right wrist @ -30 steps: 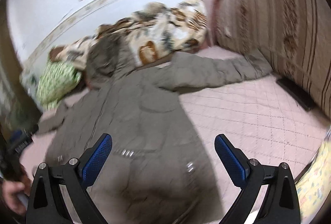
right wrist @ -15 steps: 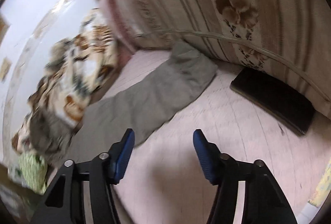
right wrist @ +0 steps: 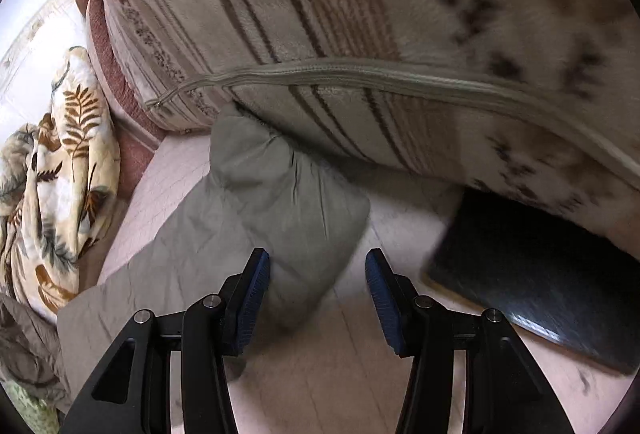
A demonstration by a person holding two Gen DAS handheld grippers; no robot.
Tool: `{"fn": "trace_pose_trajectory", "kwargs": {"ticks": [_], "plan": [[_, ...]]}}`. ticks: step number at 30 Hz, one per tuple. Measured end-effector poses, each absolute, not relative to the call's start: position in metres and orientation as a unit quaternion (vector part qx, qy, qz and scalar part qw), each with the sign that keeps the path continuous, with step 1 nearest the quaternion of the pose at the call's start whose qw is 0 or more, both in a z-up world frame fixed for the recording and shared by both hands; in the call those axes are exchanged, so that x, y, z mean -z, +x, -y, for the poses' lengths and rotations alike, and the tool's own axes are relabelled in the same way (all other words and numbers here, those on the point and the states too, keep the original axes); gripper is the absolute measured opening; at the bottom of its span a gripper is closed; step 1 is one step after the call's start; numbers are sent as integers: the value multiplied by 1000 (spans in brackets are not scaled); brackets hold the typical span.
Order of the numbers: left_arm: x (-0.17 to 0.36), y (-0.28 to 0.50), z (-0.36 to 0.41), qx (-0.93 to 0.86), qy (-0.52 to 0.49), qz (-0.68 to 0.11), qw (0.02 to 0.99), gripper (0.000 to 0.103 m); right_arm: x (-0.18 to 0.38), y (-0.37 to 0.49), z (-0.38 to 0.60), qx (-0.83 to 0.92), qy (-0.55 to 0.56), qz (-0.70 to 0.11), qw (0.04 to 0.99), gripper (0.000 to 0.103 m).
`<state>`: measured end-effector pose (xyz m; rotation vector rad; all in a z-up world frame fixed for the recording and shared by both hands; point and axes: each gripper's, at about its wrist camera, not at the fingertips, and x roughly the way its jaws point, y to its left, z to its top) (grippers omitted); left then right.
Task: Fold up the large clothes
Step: 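Grasp the jacket sleeve cuff with the right tool, then lift the held sleeve and carry it across the jacket body with the right tool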
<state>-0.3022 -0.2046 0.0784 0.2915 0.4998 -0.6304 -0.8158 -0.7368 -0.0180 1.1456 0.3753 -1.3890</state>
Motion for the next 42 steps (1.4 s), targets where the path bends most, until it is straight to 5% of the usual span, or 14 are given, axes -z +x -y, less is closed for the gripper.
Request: {"fn": "trace_pose_trajectory", "kwargs": {"ticks": [2,5,29,42], "plan": [[-77,-303,207,307,146,-242,909,103,17,-812,745,600,478,-168,619,31],[-77,-304,208,307,148,-241,909,103,8,-813,742,592,471,-150,637,17],[-99,-285,162,296,90,-255,916,103,-333,-647,589,493,240,-92,831,15],[-111,-263,120,280,47,-262,922,103,-352,-517,477,389,166,-167,891,15]]}}
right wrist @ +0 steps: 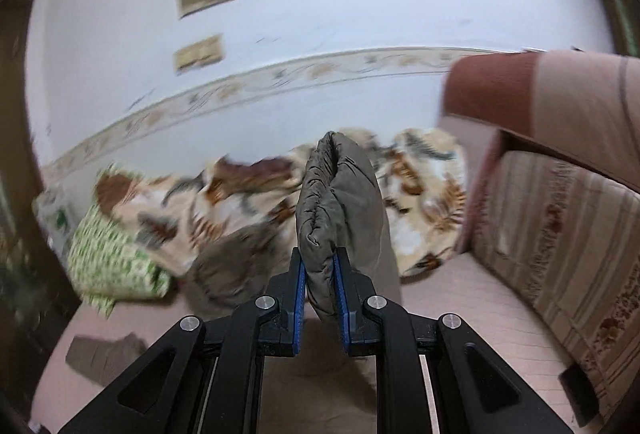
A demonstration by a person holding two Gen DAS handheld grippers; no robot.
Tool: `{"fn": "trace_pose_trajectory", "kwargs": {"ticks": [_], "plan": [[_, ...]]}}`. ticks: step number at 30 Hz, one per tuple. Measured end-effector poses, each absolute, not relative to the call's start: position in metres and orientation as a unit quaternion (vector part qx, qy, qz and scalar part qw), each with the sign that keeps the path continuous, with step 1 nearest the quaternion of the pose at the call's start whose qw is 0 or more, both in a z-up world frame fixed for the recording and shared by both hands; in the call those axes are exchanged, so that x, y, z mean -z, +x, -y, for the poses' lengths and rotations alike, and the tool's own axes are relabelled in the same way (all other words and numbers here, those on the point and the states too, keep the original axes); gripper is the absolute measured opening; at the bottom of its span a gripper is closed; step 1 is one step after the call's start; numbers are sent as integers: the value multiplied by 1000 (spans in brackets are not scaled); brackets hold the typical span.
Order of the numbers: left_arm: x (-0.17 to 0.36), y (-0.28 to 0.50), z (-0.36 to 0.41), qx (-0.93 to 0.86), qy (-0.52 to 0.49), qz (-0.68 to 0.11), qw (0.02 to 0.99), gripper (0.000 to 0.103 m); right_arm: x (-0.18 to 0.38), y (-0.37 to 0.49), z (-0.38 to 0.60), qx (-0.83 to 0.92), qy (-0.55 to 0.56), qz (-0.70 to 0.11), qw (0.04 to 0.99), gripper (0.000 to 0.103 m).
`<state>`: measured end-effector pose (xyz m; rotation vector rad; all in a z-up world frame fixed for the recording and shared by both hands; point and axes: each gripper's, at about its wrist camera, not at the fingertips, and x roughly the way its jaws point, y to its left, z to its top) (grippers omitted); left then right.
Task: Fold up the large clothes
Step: 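Lift the held sleeve and carry it across the jacket body with the right tool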
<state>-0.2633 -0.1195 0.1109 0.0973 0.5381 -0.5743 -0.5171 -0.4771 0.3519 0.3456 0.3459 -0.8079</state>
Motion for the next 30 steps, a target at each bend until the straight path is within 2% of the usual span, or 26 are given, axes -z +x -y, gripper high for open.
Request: {"fn": "trace_pose_trajectory", "kwargs": {"ticks": [5,16,22,24,25,26,30], "plan": [[-113,-256,109,276,36,-266,923,103,-333,-456,436,342,145,-211,904,14],[-112,-251,103,273,32,-275,921,103,-171,-334,371,257,144,-338,894,14],[-106,-248,113,272,44,-285,918,103,-101,-293,343,228,136,-389,882,14],[-105,-246,116,271,46,-287,918,103,-84,-281,335,212,129,-414,876,22],[-103,-245,118,271,48,-291,916,103,-75,-276,332,197,137,-431,870,39],[-101,-244,120,270,48,-295,915,103,-66,-272,331,173,151,-452,862,43],[-100,-241,123,269,43,-302,913,103,-84,-288,336,129,162,-422,883,44]]}}
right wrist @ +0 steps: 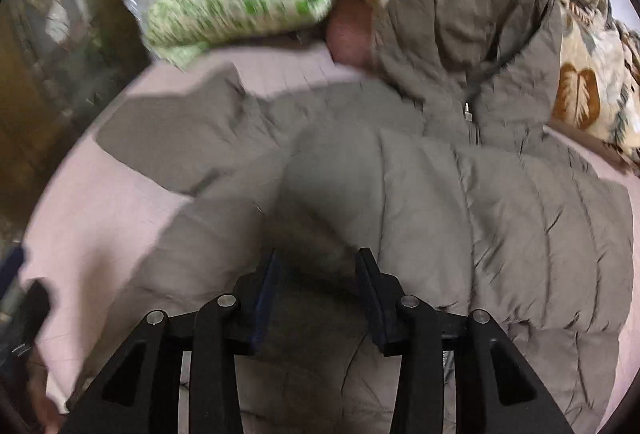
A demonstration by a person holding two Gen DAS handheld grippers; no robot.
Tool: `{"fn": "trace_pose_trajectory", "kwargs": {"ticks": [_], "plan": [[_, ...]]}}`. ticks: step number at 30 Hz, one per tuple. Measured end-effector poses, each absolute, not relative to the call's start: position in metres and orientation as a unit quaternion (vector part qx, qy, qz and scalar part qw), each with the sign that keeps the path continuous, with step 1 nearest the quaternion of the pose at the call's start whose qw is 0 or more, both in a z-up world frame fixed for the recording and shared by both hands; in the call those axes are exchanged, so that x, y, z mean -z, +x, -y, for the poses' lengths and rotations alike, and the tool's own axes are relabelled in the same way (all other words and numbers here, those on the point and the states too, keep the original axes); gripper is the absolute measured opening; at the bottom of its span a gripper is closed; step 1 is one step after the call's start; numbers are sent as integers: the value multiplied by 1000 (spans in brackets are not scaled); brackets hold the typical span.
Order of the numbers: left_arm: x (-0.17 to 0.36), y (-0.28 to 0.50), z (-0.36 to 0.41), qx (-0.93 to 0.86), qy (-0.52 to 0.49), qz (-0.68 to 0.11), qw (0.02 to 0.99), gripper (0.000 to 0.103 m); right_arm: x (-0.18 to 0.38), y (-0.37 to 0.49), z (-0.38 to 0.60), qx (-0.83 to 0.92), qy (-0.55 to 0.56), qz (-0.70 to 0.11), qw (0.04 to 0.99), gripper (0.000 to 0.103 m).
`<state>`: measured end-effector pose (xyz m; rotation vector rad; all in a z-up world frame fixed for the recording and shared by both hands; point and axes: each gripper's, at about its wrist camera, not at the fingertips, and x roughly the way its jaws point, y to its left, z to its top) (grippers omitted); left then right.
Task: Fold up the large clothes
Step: 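Lift the held sleeve and carry it across the jacket body with the right tool, then lay the sleeve onto the jacket body and open the right tool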
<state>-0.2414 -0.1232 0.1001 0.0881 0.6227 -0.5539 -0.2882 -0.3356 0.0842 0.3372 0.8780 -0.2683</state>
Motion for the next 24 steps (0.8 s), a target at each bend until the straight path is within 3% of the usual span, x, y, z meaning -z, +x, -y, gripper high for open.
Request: {"fn": "trace_pose_trajectory", "kwargs": {"ticks": [2,4,11,18,24], "plan": [[-100,-241,123,268,44,-303,914,103,-98,-303,353,139,175,-390,893,57],[-98,-241,127,268,48,-308,912,103,-105,-320,386,188,178,-364,895,61],[-95,-248,141,271,69,-300,912,103,-83,-392,524,353,250,-357,828,61],[-85,-241,166,279,94,-316,902,103,-6,-435,597,373,341,-419,755,62],[-89,-216,213,329,93,-352,872,103,-47,-428,576,415,267,-393,776,63]]}}
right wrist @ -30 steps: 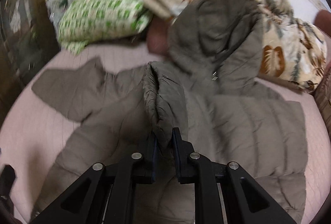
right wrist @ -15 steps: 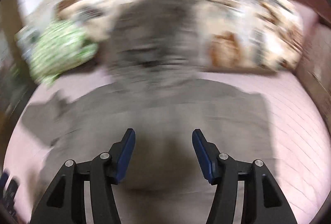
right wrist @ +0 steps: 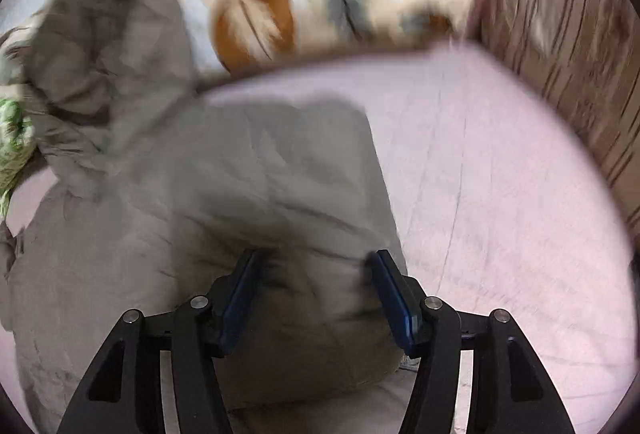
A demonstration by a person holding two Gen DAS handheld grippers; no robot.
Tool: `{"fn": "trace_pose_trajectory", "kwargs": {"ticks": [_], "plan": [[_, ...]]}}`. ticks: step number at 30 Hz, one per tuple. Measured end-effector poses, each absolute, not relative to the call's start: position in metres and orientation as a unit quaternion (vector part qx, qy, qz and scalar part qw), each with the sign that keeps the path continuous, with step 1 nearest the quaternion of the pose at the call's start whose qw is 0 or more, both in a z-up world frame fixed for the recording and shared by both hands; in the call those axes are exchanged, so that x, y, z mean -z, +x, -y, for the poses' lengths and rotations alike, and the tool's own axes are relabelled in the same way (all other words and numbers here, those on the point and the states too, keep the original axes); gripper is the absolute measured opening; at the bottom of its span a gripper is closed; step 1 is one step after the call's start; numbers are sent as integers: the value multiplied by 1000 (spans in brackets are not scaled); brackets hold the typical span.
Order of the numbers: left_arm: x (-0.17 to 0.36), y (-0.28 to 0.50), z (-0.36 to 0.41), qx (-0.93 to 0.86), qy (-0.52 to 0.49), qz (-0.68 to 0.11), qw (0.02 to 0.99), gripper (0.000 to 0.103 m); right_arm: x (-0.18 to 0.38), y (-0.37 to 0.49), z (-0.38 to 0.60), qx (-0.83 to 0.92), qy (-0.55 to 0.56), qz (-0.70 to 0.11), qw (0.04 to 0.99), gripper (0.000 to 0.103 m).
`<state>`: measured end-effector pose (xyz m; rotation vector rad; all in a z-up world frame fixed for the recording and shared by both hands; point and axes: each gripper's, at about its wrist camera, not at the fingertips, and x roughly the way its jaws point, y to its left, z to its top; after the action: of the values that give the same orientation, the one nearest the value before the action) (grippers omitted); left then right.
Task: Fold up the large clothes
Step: 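Lay the sleeve onto the jacket body and open the right tool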
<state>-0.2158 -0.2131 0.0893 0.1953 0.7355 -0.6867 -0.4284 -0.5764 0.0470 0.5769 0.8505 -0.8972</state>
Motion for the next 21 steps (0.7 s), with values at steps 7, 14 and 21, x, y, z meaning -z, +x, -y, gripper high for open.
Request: {"fn": "trace_pose_trajectory", "kwargs": {"ticks": [7,14,21], "plan": [[-71,-205,290,335,155,-366,854,103,-75,-397,547,354,222,-386,823,64],[-29,-180,306,293,187,-425,836,103,-25,-409,575,351,306,-410,784,65],[-38,-186,300,300,180,-405,845,103,-34,-413,556,365,280,-409,788,68]]}}
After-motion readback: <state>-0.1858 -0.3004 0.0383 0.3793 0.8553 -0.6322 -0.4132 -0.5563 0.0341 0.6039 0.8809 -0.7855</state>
